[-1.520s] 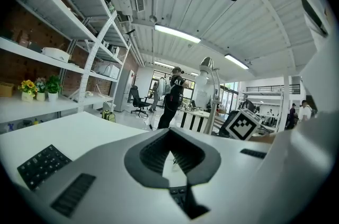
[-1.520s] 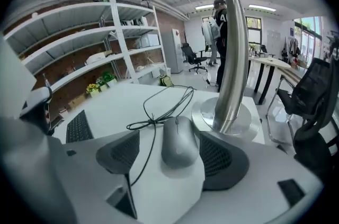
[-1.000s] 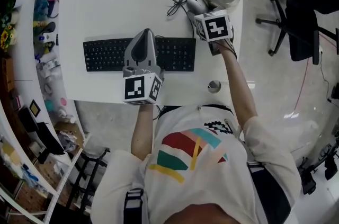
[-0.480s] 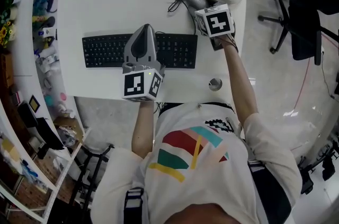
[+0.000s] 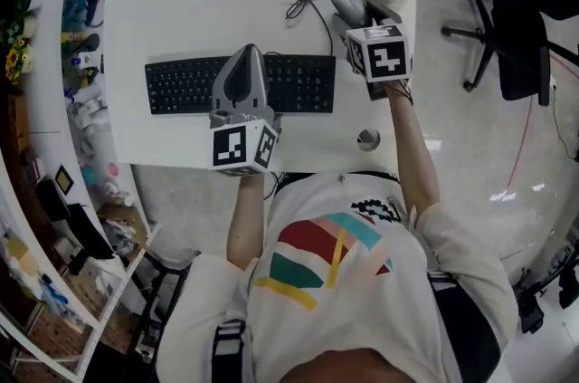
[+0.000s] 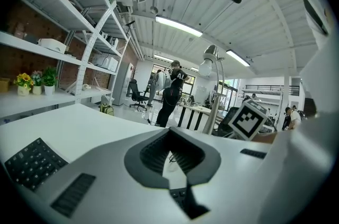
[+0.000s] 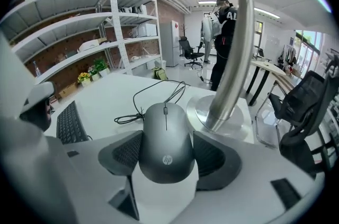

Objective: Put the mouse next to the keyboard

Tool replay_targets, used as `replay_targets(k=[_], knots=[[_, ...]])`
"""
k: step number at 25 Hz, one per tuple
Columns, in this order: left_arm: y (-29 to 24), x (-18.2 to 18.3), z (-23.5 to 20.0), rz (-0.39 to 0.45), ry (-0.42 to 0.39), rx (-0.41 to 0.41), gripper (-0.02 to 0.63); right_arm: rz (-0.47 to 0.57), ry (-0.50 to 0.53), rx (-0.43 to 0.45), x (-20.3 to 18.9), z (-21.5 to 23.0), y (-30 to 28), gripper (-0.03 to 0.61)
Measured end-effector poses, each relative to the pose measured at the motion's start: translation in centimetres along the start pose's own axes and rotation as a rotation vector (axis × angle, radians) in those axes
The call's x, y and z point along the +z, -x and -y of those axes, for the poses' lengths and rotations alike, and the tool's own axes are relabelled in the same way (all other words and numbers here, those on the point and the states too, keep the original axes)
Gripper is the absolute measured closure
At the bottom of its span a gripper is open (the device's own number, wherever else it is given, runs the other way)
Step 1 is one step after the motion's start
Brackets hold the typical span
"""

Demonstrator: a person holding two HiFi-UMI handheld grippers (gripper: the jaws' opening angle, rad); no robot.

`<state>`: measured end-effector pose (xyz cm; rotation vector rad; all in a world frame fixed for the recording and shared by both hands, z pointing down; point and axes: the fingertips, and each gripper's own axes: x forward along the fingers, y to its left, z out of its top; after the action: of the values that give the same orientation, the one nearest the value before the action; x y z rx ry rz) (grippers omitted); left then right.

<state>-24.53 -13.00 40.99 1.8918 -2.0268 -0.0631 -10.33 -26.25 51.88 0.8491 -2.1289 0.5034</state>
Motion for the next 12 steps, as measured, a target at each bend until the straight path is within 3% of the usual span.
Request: replay_targets(k=[4, 12], knots=[[0.3, 0.7, 1.4, 0.016, -0.018, -0.035, 0.569, 0.039, -0.021, -0.054, -1.4, 1.2, 3.7, 0.267], [1.8, -0.3, 5.5, 0.0, -0.066, -0.13, 0.569, 0.011, -0.11, -0.085, -8.6, 0.1, 8.0, 0.267]])
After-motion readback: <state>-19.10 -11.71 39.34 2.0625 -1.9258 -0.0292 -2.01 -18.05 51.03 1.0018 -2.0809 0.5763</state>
